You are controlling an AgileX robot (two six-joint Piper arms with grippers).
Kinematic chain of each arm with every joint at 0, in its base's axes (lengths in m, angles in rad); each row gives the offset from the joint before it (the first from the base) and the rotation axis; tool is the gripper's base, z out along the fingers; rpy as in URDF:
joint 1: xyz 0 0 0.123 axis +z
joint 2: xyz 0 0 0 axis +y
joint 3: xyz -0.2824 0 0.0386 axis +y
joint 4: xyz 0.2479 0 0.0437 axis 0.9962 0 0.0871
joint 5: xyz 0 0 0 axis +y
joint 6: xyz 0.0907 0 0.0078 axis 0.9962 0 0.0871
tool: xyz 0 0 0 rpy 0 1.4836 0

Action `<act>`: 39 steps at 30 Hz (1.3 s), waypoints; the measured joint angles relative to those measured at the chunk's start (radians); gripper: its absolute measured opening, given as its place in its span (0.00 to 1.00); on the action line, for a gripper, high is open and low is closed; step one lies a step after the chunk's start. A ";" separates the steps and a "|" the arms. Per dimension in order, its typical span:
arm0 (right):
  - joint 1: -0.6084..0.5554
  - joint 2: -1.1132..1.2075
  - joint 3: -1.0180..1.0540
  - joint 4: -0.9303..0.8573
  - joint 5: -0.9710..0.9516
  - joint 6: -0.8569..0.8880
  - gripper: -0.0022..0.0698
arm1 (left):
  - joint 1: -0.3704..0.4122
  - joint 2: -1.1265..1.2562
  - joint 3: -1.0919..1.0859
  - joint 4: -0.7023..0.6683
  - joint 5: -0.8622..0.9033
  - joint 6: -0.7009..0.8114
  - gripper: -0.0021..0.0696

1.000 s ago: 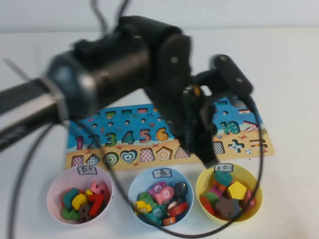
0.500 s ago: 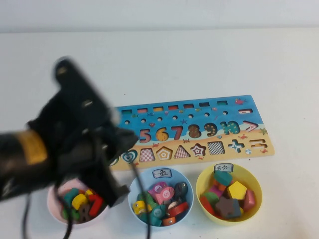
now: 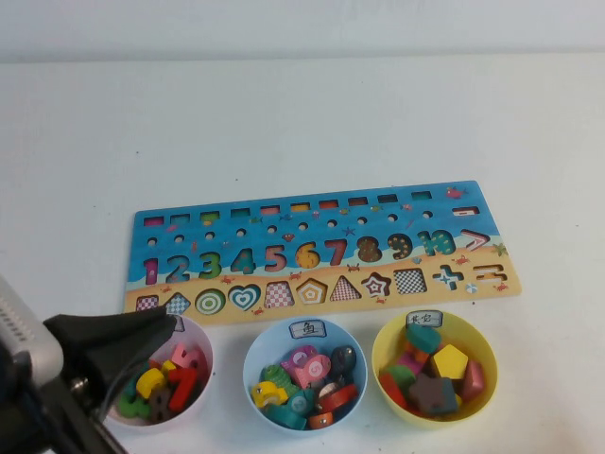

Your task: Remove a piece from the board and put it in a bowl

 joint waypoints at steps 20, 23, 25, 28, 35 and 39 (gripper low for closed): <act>0.000 -0.002 0.000 0.000 0.000 0.000 0.01 | 0.624 -0.624 0.521 0.094 -0.385 -0.146 0.03; 0.000 -0.002 0.000 0.000 0.000 0.000 0.01 | 0.694 -0.634 0.527 0.094 -0.291 -0.164 0.03; 0.000 -0.002 0.000 0.000 0.000 0.000 0.01 | 0.709 -0.634 0.527 0.105 -0.211 -0.169 0.03; 0.000 -0.002 0.000 0.000 0.000 0.000 0.01 | 0.710 -0.634 0.527 0.121 -0.058 -0.173 0.03; 0.000 -0.004 0.000 0.000 0.000 0.000 0.01 | 0.710 -0.634 0.531 0.137 0.065 -0.173 0.03; 0.000 -0.006 0.000 0.002 0.000 0.000 0.01 | 0.710 -0.634 0.531 0.138 0.065 -0.173 0.03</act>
